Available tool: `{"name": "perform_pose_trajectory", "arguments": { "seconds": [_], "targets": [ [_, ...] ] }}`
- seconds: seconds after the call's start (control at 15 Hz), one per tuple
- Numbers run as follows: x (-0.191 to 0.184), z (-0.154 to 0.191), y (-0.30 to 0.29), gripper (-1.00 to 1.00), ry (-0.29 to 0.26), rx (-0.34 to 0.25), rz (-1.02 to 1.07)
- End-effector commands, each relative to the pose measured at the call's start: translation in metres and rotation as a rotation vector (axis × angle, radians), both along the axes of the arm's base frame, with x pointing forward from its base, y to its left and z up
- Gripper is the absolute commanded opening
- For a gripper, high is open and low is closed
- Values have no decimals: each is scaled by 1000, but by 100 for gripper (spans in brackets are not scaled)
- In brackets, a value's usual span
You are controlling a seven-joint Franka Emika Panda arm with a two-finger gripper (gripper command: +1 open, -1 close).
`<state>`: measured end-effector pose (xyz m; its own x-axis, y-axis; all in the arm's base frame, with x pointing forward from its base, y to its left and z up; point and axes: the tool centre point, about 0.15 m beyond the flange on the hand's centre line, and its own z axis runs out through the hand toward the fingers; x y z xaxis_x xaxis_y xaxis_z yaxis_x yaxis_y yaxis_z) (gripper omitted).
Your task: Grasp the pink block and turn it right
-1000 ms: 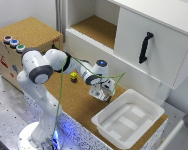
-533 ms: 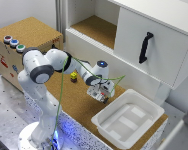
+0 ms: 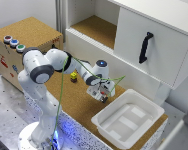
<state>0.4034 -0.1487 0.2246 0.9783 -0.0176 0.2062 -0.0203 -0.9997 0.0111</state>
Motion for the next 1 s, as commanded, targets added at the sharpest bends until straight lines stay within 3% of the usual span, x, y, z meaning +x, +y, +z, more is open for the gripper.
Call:
{"name": "perform_pose_trajectory", "arguments": {
  "seconds": [0.0,0.27,0.53,0.87,0.93],
  "targets": [
    [-17,13,8,-100,38,-68,-127],
    [-16,16,12,-100,73,-45,-239],
    [-19,16,26,-100,58,-82,-360],
    [-25,-1,49,-100,88,-113,-611],
    [-27,-3,49,-100,88,-95,-666]
  ]
}}
